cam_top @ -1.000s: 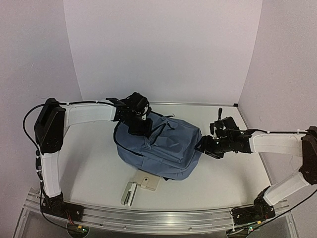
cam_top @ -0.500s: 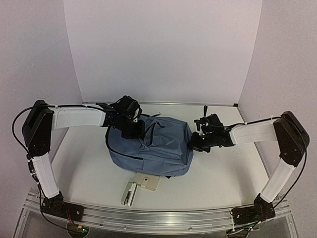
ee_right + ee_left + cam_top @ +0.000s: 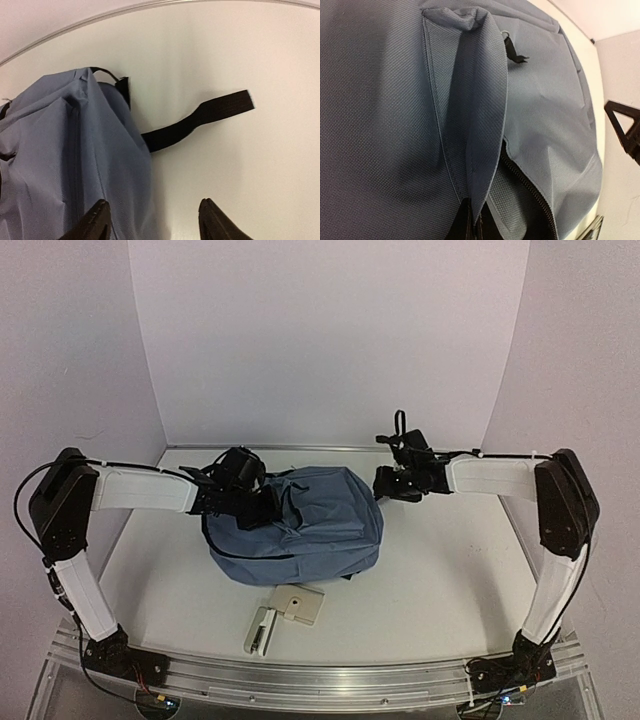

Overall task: Pack the student bag
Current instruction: Unzip the student bag at the center of the board.

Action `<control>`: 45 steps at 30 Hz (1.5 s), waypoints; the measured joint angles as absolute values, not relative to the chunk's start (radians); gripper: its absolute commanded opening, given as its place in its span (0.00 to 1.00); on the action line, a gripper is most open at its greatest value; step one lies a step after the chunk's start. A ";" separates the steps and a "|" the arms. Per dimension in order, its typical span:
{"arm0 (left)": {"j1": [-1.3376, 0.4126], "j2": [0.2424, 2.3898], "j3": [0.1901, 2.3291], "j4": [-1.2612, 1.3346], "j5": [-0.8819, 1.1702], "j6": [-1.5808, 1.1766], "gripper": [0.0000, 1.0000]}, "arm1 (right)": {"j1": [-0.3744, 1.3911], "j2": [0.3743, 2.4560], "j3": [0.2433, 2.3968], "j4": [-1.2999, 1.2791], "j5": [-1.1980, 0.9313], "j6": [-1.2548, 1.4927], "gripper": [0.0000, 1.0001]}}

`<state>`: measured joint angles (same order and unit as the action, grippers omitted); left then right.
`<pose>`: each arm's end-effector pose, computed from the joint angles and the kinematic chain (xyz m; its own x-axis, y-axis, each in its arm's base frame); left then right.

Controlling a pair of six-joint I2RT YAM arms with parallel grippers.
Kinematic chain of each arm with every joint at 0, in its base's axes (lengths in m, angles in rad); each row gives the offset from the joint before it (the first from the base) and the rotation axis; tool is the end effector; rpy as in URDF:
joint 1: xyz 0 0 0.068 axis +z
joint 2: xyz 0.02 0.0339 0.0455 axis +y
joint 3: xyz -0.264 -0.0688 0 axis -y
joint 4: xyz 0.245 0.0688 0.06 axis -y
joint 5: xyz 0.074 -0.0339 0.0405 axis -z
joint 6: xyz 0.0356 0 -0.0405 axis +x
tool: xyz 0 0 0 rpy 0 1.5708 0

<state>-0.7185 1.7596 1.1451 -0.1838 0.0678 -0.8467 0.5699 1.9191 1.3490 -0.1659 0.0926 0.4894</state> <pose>0.2850 -0.2525 0.2021 -0.8758 -0.2270 -0.4260 0.0548 0.8301 -0.5550 0.3637 0.2292 0.2065 -0.7243 0.0918 -0.6833 -0.1575 0.9429 0.2936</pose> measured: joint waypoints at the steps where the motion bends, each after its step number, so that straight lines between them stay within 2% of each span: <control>1: -0.719 1.756 1.134 -0.167 0.066 -0.862 0.00 | 0.572 1.901 1.350 -0.183 0.113 0.480 0.67; 5: -0.719 1.742 1.091 -0.106 0.064 -0.913 0.00 | 0.631 1.843 1.402 -0.273 0.193 0.439 0.70; 9: -0.719 1.738 1.079 -0.084 0.065 -0.942 0.00 | 0.775 1.845 1.521 -0.348 0.251 0.396 0.70; 18: -0.716 1.734 1.063 -0.055 0.076 -0.967 0.00 | 0.984 1.979 1.742 -0.461 0.319 0.333 0.70; 28: -0.716 1.734 1.058 -0.041 0.083 -0.970 0.00 | 1.027 2.152 1.850 -0.558 0.385 0.305 0.69; 37: -0.714 1.733 1.046 -0.022 0.087 -0.975 0.00 | 1.044 2.212 1.925 -0.610 0.440 0.292 0.70; 43: -0.714 1.728 1.031 0.001 0.087 -0.983 0.00 | 1.046 2.289 1.995 -0.660 0.536 0.330 0.65; 45: -0.714 1.727 1.028 0.006 0.087 -0.988 0.00 | 1.047 2.300 2.007 -0.671 0.567 0.347 0.60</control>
<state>-0.7136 1.7269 1.0284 0.0061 0.0867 -0.9882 1.0469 2.2996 2.0071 -0.6706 0.5668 0.3469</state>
